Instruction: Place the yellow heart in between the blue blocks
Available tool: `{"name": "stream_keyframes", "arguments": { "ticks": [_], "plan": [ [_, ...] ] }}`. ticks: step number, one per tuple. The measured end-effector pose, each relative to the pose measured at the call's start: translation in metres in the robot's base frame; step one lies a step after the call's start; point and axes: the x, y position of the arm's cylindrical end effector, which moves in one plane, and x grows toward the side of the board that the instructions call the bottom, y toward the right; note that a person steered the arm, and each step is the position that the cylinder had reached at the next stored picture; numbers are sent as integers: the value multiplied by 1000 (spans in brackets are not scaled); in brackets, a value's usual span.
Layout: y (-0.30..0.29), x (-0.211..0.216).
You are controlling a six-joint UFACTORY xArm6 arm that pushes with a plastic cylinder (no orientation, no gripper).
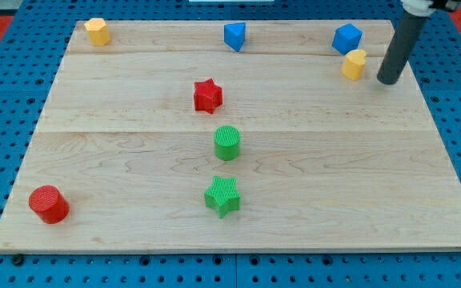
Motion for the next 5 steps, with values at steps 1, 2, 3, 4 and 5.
{"name": "stream_keyframes", "arguments": {
  "ticks": [1,2,3,4,5],
  "plan": [
    [-70,-29],
    [-138,-40],
    [-130,-14],
    [-191,-5],
    [-202,-17]
  ]
}}
